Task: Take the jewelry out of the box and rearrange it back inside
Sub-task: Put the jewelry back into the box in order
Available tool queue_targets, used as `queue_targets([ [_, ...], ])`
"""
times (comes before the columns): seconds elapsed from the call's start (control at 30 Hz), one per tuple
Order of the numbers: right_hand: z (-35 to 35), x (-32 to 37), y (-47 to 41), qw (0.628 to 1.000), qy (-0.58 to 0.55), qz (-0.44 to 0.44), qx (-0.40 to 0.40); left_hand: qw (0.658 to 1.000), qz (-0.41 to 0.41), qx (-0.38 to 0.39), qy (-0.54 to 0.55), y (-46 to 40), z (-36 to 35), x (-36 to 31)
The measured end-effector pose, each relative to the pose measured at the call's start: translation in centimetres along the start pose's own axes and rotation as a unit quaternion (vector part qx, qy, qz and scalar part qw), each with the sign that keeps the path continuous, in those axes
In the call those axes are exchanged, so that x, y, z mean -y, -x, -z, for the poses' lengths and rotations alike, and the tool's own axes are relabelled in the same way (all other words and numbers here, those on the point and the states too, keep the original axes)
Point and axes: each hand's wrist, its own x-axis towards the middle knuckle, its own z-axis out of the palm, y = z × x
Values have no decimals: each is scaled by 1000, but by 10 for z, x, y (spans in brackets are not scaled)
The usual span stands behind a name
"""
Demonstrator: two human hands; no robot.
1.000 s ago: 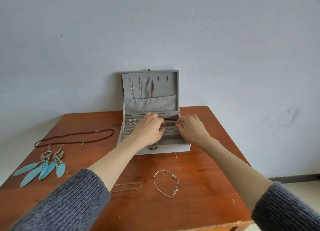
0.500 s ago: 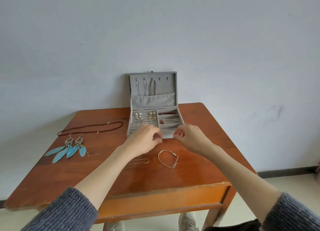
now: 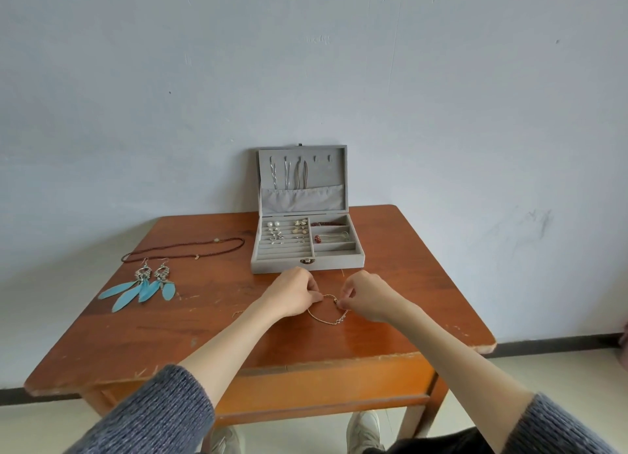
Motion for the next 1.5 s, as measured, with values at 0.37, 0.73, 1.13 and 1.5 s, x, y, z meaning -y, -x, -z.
queue_targets([
  [0.37, 10, -8, -6, 926, -375, -25, -38, 984, -100, -55, 134, -2, 31, -13],
  [0.73, 25, -8, -22, 918, -393, 50, -2, 976, -105, -72, 176, -30, 59, -26],
  [1.13, 46, -27, -81, 968, -202, -14, -149, 992, -38, -95, 69, -79, 39, -5],
  [1.5, 36, -33, -95, 991, 18, 10, -130, 993, -37, -114, 4, -91, 26, 1],
])
